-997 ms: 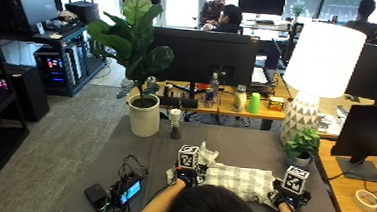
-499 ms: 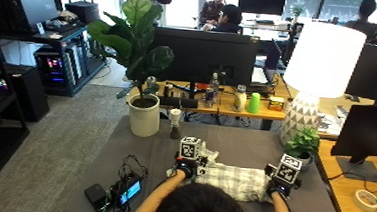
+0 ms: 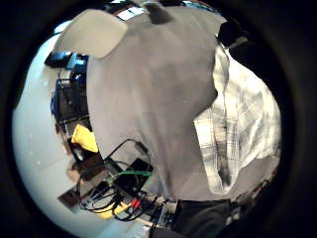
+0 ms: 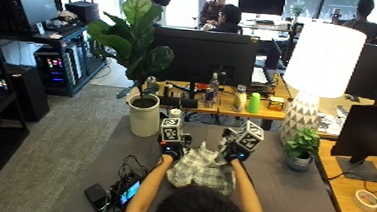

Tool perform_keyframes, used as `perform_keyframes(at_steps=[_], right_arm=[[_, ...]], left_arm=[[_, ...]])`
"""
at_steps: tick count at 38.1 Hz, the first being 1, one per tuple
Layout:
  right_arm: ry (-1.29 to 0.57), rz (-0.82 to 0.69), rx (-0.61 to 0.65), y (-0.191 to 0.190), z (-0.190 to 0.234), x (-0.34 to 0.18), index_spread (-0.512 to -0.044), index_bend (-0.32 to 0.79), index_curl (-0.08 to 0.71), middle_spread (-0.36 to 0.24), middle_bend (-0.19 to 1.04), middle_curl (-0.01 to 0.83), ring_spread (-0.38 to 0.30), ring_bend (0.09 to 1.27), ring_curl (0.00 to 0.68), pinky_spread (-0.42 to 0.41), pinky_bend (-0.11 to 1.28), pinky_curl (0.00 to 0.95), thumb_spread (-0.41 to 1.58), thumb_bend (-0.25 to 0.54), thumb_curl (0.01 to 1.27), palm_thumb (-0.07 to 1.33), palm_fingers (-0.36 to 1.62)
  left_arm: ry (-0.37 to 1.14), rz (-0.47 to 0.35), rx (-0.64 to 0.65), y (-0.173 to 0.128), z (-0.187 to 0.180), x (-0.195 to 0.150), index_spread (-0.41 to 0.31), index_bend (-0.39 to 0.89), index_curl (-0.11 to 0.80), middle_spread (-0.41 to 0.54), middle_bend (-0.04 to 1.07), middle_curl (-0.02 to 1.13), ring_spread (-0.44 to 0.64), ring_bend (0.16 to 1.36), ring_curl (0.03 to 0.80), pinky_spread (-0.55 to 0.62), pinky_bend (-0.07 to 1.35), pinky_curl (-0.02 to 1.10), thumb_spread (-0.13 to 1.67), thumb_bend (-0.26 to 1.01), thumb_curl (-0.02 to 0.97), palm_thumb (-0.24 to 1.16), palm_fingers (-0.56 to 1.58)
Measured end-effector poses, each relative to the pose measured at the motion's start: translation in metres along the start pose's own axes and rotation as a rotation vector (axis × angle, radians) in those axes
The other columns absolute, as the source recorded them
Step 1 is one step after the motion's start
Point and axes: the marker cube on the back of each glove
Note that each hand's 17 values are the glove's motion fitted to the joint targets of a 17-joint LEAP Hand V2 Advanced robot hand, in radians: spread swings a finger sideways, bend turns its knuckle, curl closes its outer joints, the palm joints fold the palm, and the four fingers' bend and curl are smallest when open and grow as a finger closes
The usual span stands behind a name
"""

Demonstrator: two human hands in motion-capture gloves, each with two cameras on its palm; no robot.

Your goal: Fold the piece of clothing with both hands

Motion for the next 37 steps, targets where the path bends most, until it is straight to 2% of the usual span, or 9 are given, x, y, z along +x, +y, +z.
perform_keyframes(at_steps=[6, 11, 13, 16, 17, 21, 25, 32, 37], right_arm=[[-0.108, -0.03, -0.179, 0.063, 0.063, -0.106, -0.211, 0.16, 0.332, -0.128, 0.35, 0.478, -0.232, 0.63, 0.457, -0.267, 0.68, 0.442, 0.5, -0.005, 0.6, 1.06, 1.22], [-0.197, -0.099, -0.339, 0.101, 0.137, -0.172, -0.204, 0.15, 0.342, -0.13, 0.35, 0.486, -0.238, 0.64, 0.462, -0.274, 0.68, 0.449, 0.44, -0.019, 0.63, 1.07, 1.22], [-0.267, -0.177, -0.363, 0.107, 0.171, -0.193, -0.205, 0.04, 0.31, -0.128, 0.33, 0.483, -0.235, 0.67, 0.471, -0.281, 0.71, 0.457, 0.46, -0.036, 0.63, 1.04, 1.15], [-0.378, -0.273, -0.336, 0.112, 0.198, -0.213, -0.198, 0.0, 0.275, -0.117, 0.3, 0.48, -0.22, 0.67, 0.466, -0.291, 0.75, 0.458, 0.52, -0.042, 0.63, 1.0, 1.08], [-0.396, -0.3, -0.312, 0.113, 0.2, -0.217, -0.191, -0.03, 0.255, -0.092, 0.27, 0.469, -0.195, 0.68, 0.468, -0.282, 0.76, 0.458, 0.65, -0.027, 0.62, 0.99, 1.04], [-0.41, -0.37, -0.294, 0.12, 0.184, -0.224, -0.179, 0.0, 0.23, -0.05, 0.27, 0.472, -0.142, 0.66, 0.469, -0.225, 0.73, 0.46, 0.85, -0.03, 0.59, 0.92, 0.93], [-0.408, -0.397, -0.261, 0.118, 0.14, -0.22, -0.172, 0.06, 0.216, -0.03, 0.27, 0.47, -0.109, 0.62, 0.452, -0.157, 0.69, 0.439, 0.99, -0.015, 0.56, 0.89, 0.88], [-0.359, -0.401, -0.094, 0.099, 0.057, -0.183, -0.166, 0.09, 0.211, -0.019, 0.28, 0.465, -0.096, 0.59, 0.423, -0.103, 0.62, 0.399, 1.13, 0.003, 0.54, 0.9, 0.95], [-0.343, -0.387, -0.061, 0.081, 0.037, -0.153, -0.163, 0.1, 0.216, -0.016, 0.29, 0.469, -0.099, 0.58, 0.418, -0.087, 0.56, 0.38, 1.19, -0.002, 0.53, 0.91, 1.01]], left_arm=[[0.046, -0.082, 0.236, -0.006, -0.055, -0.038, -0.067, 0.17, 0.367, 0.074, 0.15, 0.27, 0.1, 0.6, 0.332, 0.13, 0.43, 0.36, 1.45, 0.03, 0.206, 0.19, 0.34], [0.079, -0.144, 0.319, 0.003, -0.08, -0.062, -0.072, 0.19, 0.375, 0.063, 0.15, 0.27, 0.08, 0.59, 0.329, 0.12, 0.41, 0.35, 1.53, 0.05, 0.193, 0.19, 0.38], [0.078, -0.164, 0.336, 0.008, -0.084, -0.07, -0.074, 0.2, 0.383, 0.06, 0.15, 0.27, 0.07, 0.59, 0.329, 0.11, 0.4, 0.35, 1.55, 0.05, 0.19, 0.18, 0.4], [0.055, -0.179, 0.361, 0.014, -0.087, -0.078, -0.075, 0.19, 0.389, 0.057, 0.15, 0.27, 0.06, 0.58, 0.328, 0.1, 0.39, 0.35, 1.57, 0.05, 0.185, 0.18, 0.41], [0.046, -0.184, 0.369, 0.016, -0.087, -0.08, -0.075, 0.19, 0.391, 0.056, 0.14, 0.27, 0.06, 0.58, 0.328, 0.1, 0.39, 0.35, 1.58, 0.05, 0.184, 0.18, 0.41], [0.019, -0.216, 0.389, 0.022, -0.088, -0.087, -0.076, 0.18, 0.395, 0.054, 0.14, 0.27, 0.05, 0.58, 0.331, 0.1, 0.38, 0.35, 1.58, 0.05, 0.175, 0.16, 0.42], [0.032, -0.184, 0.402, 0.028, -0.091, -0.087, -0.076, 0.18, 0.398, 0.061, 0.14, 0.26, 0.05, 0.58, 0.332, 0.09, 0.38, 0.35, 1.58, 0.04, 0.171, 0.14, 0.42], [0.014, -0.232, 0.387, 0.035, -0.099, -0.094, -0.077, 0.18, 0.403, 0.063, 0.13, 0.26, 0.05, 0.57, 0.333, 0.09, 0.37, 0.36, 1.58, 0.04, 0.168, 0.12, 0.43], [0.001, -0.253, 0.379, 0.033, -0.098, -0.095, -0.078, 0.18, 0.404, 0.063, 0.14, 0.25, 0.04, 0.57, 0.333, 0.09, 0.37, 0.36, 1.58, 0.04, 0.166, 0.12, 0.43]])
